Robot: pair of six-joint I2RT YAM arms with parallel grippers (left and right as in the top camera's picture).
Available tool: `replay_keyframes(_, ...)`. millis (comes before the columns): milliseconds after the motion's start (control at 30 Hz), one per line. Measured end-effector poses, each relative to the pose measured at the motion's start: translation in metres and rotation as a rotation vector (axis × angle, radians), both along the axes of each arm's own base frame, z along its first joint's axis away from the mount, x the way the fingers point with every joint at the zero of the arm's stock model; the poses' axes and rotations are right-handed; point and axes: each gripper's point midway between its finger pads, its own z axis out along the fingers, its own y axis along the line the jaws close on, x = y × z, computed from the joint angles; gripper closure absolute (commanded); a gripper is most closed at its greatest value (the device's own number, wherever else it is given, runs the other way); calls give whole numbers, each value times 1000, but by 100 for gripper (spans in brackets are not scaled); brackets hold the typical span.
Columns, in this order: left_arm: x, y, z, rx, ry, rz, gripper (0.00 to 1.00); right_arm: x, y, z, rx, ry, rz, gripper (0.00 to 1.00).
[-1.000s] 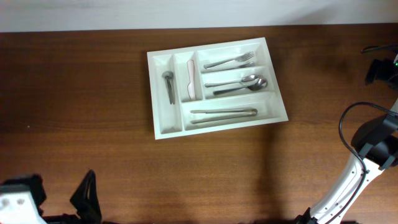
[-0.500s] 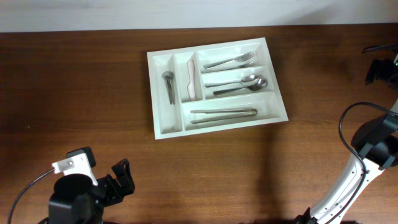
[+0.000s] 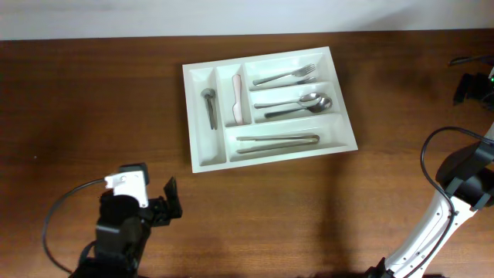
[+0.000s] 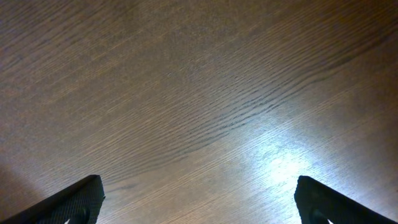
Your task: Pack container
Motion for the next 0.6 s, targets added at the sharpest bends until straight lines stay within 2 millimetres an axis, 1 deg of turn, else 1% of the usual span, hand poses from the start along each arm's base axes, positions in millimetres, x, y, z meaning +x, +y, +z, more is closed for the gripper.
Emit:
replay_keyframes(133, 20, -20, -16, 30, -99, -134, 1, 0, 0, 0, 0, 0, 1, 1)
replay_keyframes(200, 26, -31, -21, 46, -146, -210, 1, 0, 0, 0, 0, 0, 0, 1)
replay_keyframes(267, 26, -36, -28, 62, -173, -262, 1, 0, 0, 0, 0, 0, 0, 1)
replay_keyframes(367, 22, -31, -39, 81, -184, -268, 1, 0, 0, 0, 0, 0, 0, 1)
replay_keyframes(433, 20, -25, -40, 90, -203, -255, 1, 0, 0, 0, 0, 0, 0, 1)
replay_keyframes(600, 17, -10, -23, 110, -305, -205, 1, 0, 0, 0, 1, 0, 0, 1)
